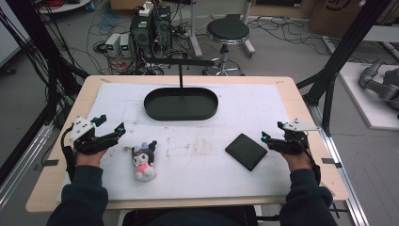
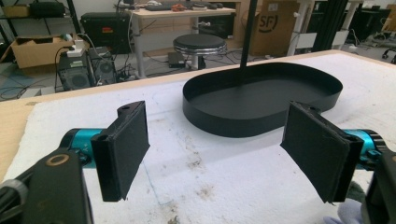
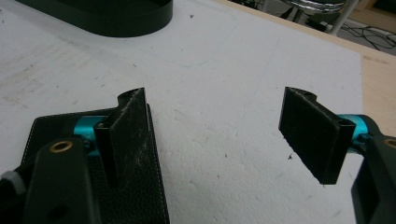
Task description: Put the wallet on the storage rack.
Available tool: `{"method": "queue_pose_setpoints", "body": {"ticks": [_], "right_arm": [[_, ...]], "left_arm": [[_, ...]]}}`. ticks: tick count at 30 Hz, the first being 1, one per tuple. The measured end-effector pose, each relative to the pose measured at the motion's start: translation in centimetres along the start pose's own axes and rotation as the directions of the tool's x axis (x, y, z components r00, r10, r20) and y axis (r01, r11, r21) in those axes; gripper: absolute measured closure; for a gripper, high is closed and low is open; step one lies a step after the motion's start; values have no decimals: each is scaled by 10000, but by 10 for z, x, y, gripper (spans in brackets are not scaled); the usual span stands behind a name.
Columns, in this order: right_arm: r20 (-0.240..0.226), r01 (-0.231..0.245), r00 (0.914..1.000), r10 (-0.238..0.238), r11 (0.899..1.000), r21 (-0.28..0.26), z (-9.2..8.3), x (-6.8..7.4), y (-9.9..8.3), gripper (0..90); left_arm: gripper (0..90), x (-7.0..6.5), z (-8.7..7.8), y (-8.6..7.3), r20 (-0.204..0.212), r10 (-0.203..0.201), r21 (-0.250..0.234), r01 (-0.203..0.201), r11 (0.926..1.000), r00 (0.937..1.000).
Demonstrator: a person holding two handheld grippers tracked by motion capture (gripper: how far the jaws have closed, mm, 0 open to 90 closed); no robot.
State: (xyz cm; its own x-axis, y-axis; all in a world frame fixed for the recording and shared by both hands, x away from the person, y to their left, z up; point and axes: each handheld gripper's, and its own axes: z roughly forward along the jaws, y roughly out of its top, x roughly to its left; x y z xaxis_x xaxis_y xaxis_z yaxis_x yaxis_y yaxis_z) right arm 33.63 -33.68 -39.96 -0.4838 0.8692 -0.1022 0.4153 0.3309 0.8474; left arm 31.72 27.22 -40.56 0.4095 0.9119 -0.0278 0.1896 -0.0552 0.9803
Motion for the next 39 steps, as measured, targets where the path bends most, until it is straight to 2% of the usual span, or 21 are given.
{"method": "queue_pose_setpoints", "body": {"ticks": [8, 14, 15, 19, 24, 28, 31, 33, 35, 36, 39], "right_arm": [[-131, -149, 9998, 150, 9999, 41, 0, -1, -2, 247], [-331, -67, 9994, 68, 10000, 28, -2, -1, -4, 246], [-578, -154, 9982, 167, 9996, 227, 0, -2, -6, 227], [-1014, -105, 9947, 183, 9970, 766, 7, -1, -9, 227], [-1533, 290, 9881, -135, 9946, 999, 12, 6, -9, 227], [-1755, 606, 9835, -432, 9937, 946, 12, 13, -8, 238], [-1917, 742, 9802, -499, 9897, 1222, 19, 14, -8, 277], [-2016, 659, 9789, -335, 9855, 1562, 22, 12, -9, 316], [-2059, 642, 9782, -289, 9838, 1672, 25, 11, -10, 332], [-2169, 613, 9760, -188, 9797, 1908, 28, 9, -12, 343], [-2325, 907, 9720, -344, 9675, 2362, 35, 12, -14, 350]], "left_arm": [[225, 0, 3, -1, -99, -36, 50, 36, 10000, 9999], [225, 0, 5, -1, -89, 7, 89, -6, 10000, 10000], [225, 0, 5, -2, -90, 20, 117, -19, 9999, 10000], [226, 1, 5, -2, -86, 54, 176, -52, 9998, 9999], [228, -1, 6, -4, 8, 86, 323, -87, 9994, 10000], [230, -1, 6, -4, 8, 106, 345, -106, 9993, 9999], [230, 0, 7, -4, 9, 95, 360, -95, 9993, 10000], [230, -1, 8, -5, 12, 84, 429, -85, 9990, 10000], [231, -1, 8, -6, 35, 99, 465, -101, 9989, 9999], [231, -1, 9, -6, 45, 127, 545, -130, 9984, 9999], [231, -2, 10, -6, 36, 154, 586, -156, 9982, 9999]]}}
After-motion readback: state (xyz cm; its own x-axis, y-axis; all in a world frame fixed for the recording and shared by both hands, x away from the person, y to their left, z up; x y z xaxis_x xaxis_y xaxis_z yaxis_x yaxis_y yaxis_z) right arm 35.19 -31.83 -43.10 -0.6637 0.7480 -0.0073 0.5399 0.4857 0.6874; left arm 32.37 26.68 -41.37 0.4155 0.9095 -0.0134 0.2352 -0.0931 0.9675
